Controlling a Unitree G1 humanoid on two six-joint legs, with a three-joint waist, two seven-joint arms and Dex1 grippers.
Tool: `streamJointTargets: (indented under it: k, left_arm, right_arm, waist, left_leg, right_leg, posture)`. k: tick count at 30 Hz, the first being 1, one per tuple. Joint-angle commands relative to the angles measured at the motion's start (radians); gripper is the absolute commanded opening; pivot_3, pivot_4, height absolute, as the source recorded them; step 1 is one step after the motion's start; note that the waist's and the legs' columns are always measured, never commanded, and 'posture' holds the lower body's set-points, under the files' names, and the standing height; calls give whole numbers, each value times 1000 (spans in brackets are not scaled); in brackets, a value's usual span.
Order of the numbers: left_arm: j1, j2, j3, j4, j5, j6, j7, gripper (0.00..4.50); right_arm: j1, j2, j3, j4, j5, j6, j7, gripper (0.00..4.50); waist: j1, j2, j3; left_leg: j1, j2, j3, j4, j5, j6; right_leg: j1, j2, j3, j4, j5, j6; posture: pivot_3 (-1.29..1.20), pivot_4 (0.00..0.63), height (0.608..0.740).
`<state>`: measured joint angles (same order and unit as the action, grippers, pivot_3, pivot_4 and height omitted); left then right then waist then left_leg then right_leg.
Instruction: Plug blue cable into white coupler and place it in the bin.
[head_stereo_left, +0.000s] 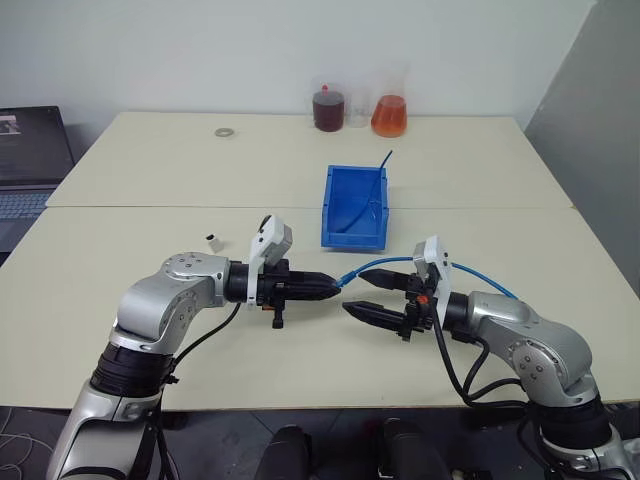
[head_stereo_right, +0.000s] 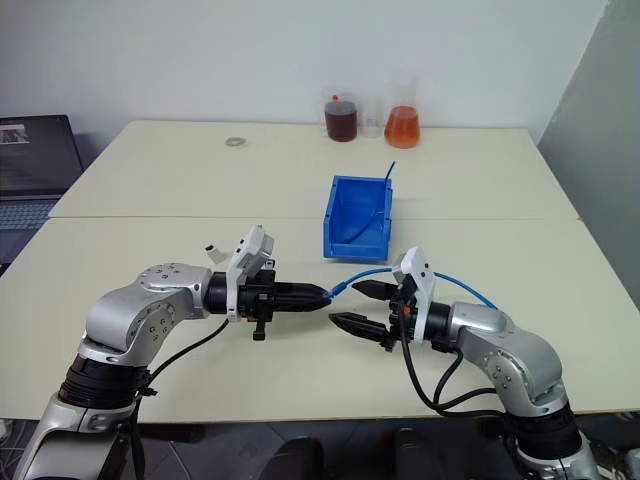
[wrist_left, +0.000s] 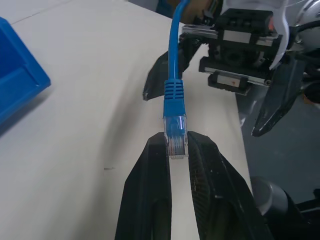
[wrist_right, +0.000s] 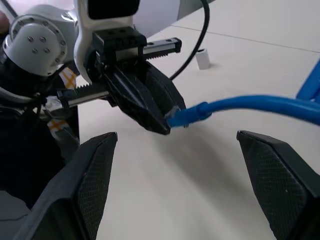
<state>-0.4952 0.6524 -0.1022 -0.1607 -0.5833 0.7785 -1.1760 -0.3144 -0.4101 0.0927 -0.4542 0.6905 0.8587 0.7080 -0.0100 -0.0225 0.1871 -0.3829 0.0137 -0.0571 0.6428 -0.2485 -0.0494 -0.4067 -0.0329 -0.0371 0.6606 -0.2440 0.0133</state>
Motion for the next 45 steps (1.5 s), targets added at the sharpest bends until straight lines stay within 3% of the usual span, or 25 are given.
streamJointTargets:
  k: [1,12,15,29,36,38,45]
  left_arm:
    - [-4,19,7,-35,-20,-5,-22,216]
    - [1,32,-5,-47,-15,-27,-30,216]
    - [2,33,-4,-55,-18,-26,-29,216]
    - [15,44,-8,-78,-14,-34,-44,216]
    - [28,44,-12,-71,9,-91,-46,216]
    - [33,46,-10,-63,17,-99,-39,918]
    - [60,48,-14,-51,49,-150,-27,2268]
  right_arm:
    - [-40,6,-22,-10,49,15,1,4075]
    - [-88,14,-6,11,98,52,10,4075]
    - [-95,12,4,21,98,55,14,3592]
    - [-110,12,22,38,97,55,28,97]
    - [-114,11,19,46,91,47,33,90]
    - [-115,12,18,48,90,44,33,89]
    - [-113,7,17,57,78,30,37,78]
  waist:
    - [0,0,0]
    - [0,0,0]
    - [0,0,0]
    - [0,0,0]
    - [0,0,0]
    - [0,0,0]
    - [0,0,0]
  left_leg:
    - [0,0,0,0,0,0]
    - [0,0,0,0,0,1]
    - [0,0,0,0,0,1]
    - [0,0,0,0,-1,1]
    - [0,0,0,0,-1,2]
    - [0,0,0,0,-1,2]
    - [0,0,0,0,-1,2]
  right_leg:
    - [0,0,0,0,0,0]
    - [0,0,0,0,0,0]
    - [0,0,0,0,0,0]
    - [0,0,0,0,0,0]
    - [0,0,0,-1,0,0]
    - [0,0,0,-1,0,0]
    - [0,0,0,-1,0,0]
  posture:
    - [0,150,740]
    - [0,150,740]
    - [0,150,740]
    - [0,150,740]
    - [0,150,740]
    - [0,150,740]
    - [0,150,740]
